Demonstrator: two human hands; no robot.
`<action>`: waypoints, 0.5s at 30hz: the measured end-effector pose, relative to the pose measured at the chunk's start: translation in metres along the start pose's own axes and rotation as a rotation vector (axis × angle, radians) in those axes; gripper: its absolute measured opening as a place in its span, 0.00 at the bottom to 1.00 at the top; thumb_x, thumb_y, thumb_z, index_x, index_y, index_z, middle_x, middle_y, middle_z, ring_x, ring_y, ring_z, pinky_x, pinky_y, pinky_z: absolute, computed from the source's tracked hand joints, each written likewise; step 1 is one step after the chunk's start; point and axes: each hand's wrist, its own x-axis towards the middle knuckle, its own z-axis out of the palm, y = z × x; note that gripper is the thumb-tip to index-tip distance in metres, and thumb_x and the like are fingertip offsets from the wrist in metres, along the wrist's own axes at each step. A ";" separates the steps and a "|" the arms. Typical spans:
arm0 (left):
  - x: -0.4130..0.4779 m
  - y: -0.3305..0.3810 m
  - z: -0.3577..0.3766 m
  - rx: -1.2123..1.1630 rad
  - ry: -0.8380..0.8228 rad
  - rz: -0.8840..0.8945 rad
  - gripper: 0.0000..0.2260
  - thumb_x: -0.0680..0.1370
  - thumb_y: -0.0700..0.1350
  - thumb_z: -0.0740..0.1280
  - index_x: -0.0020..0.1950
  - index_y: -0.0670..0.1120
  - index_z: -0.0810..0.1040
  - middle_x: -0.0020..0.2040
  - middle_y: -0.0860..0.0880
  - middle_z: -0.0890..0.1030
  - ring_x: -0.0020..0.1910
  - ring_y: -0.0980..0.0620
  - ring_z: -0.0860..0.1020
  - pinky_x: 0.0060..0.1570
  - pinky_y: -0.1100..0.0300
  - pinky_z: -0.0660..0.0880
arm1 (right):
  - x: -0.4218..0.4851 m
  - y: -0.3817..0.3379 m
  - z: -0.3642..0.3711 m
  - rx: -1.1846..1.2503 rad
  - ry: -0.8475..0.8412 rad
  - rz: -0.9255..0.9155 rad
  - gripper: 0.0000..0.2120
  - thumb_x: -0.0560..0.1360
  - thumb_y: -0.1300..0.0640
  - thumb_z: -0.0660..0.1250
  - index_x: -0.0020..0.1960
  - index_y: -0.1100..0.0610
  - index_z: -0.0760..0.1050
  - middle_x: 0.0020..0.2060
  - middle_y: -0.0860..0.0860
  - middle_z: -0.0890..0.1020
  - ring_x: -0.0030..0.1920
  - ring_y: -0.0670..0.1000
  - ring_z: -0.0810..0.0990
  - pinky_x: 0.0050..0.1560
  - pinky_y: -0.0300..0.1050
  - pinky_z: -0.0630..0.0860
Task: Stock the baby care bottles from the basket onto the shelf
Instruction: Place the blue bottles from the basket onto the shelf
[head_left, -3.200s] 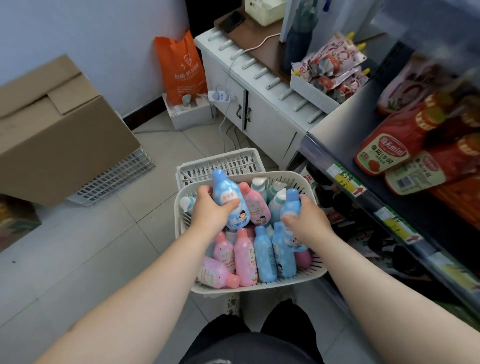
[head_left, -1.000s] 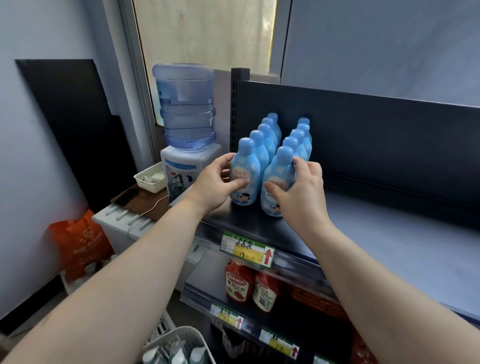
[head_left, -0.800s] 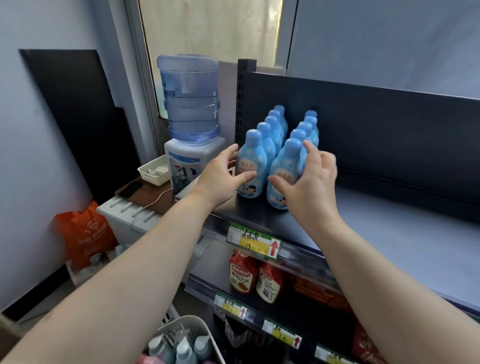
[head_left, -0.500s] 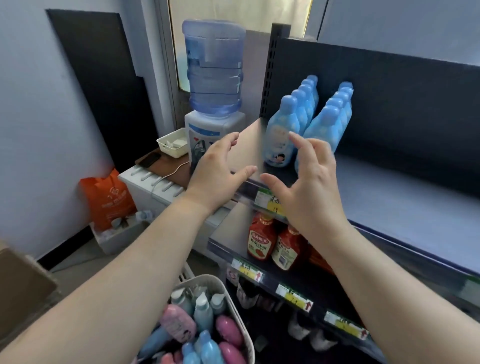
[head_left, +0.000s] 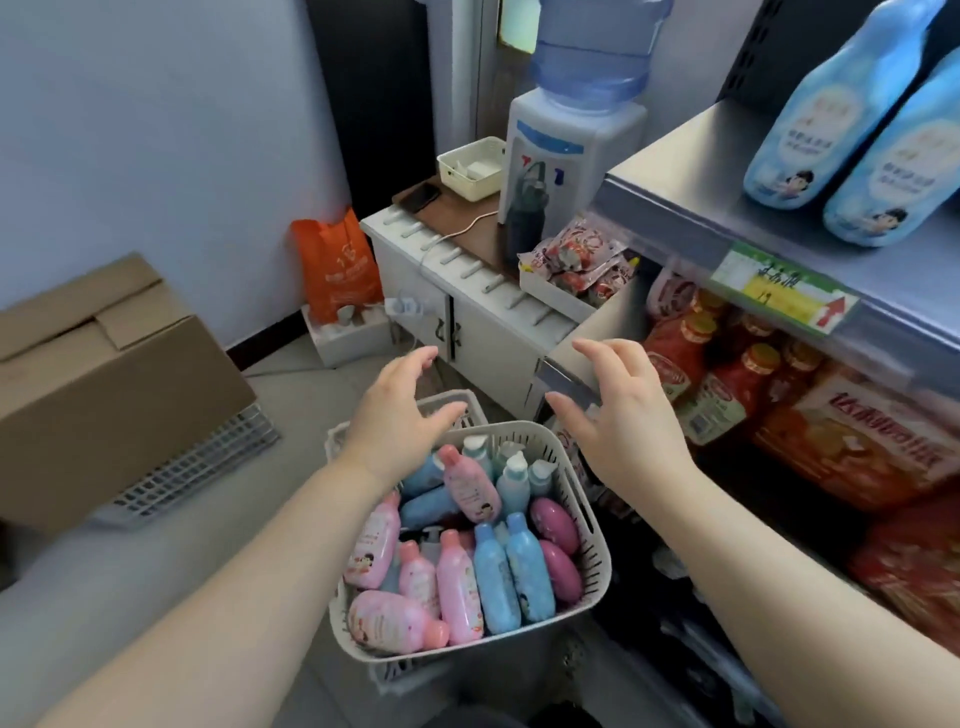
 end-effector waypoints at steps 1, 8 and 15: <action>-0.009 -0.012 0.001 0.007 -0.011 -0.032 0.29 0.73 0.49 0.72 0.72 0.47 0.66 0.68 0.49 0.71 0.66 0.53 0.70 0.61 0.64 0.63 | -0.004 0.000 0.011 -0.001 -0.031 0.004 0.27 0.75 0.49 0.69 0.70 0.55 0.68 0.62 0.51 0.71 0.63 0.52 0.70 0.57 0.39 0.66; -0.063 -0.075 0.027 0.005 -0.145 -0.238 0.27 0.73 0.46 0.72 0.71 0.46 0.68 0.67 0.48 0.72 0.64 0.50 0.72 0.63 0.58 0.67 | -0.036 0.009 0.078 -0.027 -0.223 0.076 0.24 0.75 0.51 0.68 0.69 0.54 0.69 0.63 0.51 0.72 0.63 0.52 0.71 0.56 0.42 0.69; -0.092 -0.103 0.075 0.099 -0.361 -0.302 0.24 0.75 0.53 0.68 0.68 0.47 0.71 0.65 0.47 0.73 0.65 0.49 0.71 0.65 0.55 0.67 | -0.063 0.037 0.127 -0.060 -0.399 0.223 0.25 0.76 0.50 0.67 0.70 0.55 0.67 0.65 0.52 0.71 0.65 0.54 0.70 0.62 0.47 0.70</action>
